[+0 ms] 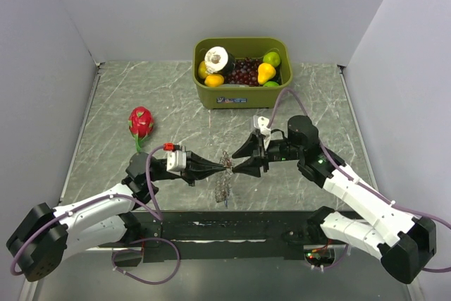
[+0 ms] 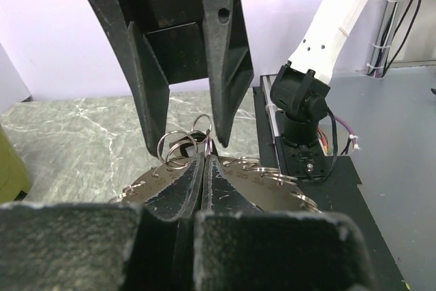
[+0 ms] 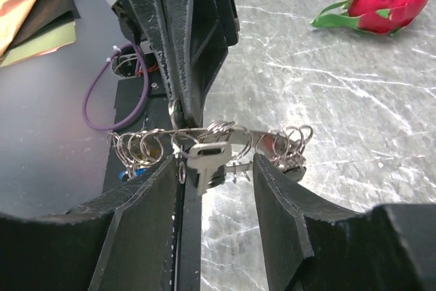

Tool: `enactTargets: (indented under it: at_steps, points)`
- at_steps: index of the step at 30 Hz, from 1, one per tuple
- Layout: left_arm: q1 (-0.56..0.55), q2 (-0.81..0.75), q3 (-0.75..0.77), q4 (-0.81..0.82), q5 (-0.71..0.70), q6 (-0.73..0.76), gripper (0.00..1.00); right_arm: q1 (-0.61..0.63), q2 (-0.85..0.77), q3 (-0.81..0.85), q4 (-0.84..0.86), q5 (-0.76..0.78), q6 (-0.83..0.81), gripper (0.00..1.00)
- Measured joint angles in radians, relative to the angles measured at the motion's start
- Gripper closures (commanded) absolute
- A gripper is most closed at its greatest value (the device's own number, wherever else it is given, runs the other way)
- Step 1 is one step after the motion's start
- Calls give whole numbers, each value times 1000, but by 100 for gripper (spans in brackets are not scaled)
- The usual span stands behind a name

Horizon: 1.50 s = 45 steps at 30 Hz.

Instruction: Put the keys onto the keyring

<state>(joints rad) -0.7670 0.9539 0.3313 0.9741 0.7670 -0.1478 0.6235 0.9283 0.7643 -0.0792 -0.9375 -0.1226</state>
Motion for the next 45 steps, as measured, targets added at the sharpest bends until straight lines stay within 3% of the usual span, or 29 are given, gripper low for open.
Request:
enactTargets:
  at_steps: [3,7,20,45]
  points:
    - [0,11,0,8,5,-4,99,0,14,0,14,0,8,52]
    - [1,14,0,9,6,-5,99,0,25,0,26,-12,21,69]
    - [6,12,0,8,3,-7,99,2,43,-8,29,-24,25,100]
    - [29,23,0,59,2,-84,99,35,65,-19,35,-3,7,100]
